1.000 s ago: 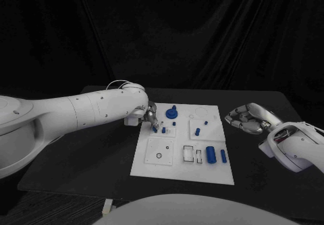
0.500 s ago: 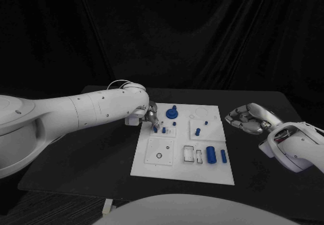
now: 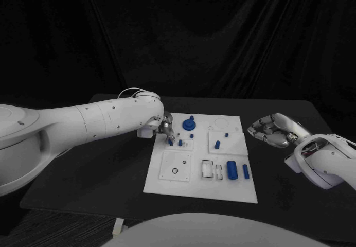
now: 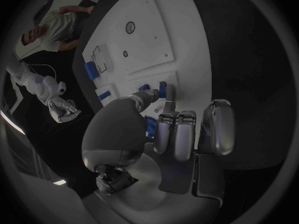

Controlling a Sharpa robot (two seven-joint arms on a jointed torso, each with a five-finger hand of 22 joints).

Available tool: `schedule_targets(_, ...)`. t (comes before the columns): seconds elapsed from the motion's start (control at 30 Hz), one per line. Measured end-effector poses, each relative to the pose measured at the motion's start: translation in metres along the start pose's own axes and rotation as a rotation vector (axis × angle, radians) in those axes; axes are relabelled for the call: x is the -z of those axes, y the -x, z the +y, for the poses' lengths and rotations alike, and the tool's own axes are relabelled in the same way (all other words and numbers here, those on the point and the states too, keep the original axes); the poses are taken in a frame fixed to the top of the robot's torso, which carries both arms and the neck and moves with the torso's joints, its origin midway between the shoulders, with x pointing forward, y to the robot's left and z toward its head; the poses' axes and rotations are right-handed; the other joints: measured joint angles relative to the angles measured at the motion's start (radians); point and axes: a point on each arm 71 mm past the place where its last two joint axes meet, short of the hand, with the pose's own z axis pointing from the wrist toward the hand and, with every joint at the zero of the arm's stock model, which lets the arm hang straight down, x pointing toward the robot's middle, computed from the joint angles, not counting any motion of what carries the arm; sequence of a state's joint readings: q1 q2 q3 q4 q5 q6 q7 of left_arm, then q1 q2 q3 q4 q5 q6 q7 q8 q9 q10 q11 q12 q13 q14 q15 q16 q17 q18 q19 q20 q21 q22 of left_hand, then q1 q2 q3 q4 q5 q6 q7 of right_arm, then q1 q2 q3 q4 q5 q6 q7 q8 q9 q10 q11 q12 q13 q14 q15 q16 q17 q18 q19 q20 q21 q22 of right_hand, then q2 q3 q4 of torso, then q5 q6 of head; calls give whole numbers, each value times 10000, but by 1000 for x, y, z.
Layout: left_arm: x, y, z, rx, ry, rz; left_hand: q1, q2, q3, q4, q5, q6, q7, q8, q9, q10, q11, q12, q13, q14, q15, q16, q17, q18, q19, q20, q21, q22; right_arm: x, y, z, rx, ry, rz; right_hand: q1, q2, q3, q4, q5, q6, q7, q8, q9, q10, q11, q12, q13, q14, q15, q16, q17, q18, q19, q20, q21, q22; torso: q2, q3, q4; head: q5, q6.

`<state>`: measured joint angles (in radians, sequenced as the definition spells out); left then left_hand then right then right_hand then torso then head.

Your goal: Assemble the parts on the task board

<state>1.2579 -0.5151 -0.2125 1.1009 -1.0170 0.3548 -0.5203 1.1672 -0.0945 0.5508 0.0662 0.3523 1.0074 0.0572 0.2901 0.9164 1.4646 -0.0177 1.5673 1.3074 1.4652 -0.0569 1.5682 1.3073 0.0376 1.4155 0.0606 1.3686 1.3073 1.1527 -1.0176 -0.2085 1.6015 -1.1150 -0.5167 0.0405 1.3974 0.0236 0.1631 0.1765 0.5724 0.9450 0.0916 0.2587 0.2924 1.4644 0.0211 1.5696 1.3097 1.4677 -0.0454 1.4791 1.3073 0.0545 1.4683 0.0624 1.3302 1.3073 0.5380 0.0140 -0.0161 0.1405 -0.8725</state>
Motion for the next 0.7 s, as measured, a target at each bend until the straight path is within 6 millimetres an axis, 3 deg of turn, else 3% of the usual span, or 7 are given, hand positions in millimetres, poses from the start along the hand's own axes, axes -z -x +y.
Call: schedule_targets(0.7,0,-1,0,-27,5,82,-27,-27,-31,-28,-3,-14,19,-29,8,0,0,0,0,0,0,0,0,0,0,0,0,0,0,0,0,-2,-1,1,-3,3,44,-44,0,0,0,0,-1,0,0,0,0,0,0,0,0,0,0,0,0,7,1,-2,-1,20,0)
